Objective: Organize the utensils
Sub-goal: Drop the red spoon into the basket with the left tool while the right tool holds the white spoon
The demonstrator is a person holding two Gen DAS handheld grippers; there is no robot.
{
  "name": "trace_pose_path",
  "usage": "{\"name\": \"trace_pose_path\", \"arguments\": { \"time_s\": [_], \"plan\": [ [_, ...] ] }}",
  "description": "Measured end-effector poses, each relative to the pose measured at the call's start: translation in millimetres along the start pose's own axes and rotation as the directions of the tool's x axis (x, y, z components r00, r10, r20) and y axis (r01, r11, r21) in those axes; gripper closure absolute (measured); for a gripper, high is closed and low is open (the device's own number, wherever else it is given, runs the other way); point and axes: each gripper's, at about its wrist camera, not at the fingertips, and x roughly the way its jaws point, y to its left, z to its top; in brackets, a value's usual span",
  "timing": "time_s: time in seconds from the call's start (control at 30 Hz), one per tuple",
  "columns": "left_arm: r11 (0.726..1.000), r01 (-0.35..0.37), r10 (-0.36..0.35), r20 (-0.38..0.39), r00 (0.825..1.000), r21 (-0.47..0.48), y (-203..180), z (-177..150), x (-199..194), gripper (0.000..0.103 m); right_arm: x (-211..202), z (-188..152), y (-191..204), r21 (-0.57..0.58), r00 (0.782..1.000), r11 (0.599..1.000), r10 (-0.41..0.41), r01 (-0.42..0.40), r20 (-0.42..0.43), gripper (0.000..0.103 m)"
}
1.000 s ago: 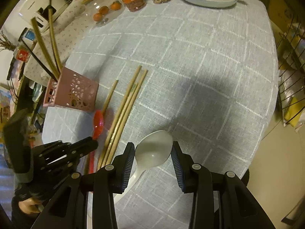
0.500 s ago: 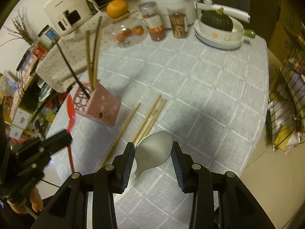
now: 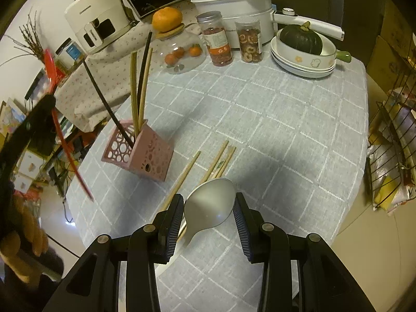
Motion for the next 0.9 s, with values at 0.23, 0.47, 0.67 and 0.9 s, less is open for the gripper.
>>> {"name": "trace_pose_path", "arguments": {
  "time_s": [0.23, 0.47, 0.67, 0.9],
  "plan": [
    [0.995, -0.098, 0.095, 0.102, 0.990, 0.029, 2.4, -1.5, 23.7, 0.094, 2.9, 12.1, 7.2, -0.004, 1.000, 1.000, 0.002, -0.002, 0.013, 0.063],
    [0.981, -0.179, 0.170, 0.125, 0.978, 0.069, 8.6, -19.5, 38.7, 0.094, 11.5, 18.9, 13.2, -0.020, 1.000, 1.000, -0.004, 0.004, 0.001, 0.063],
    [0.981, -0.191, 0.186, 0.105, 0.977, 0.039, 23.4, -27.7, 45.4, 0.094, 17.1, 21.7, 14.5, -0.019, 1.000, 1.000, -0.014, 0.013, -0.001, 0.063],
    [0.983, -0.181, 0.180, 0.056, 0.982, 0.016, 27.3, -29.6, 46.1, 0.089, 14.0, 24.6, 17.7, -0.007, 0.999, 1.000, -0.019, 0.019, 0.028, 0.063]
  ]
}}
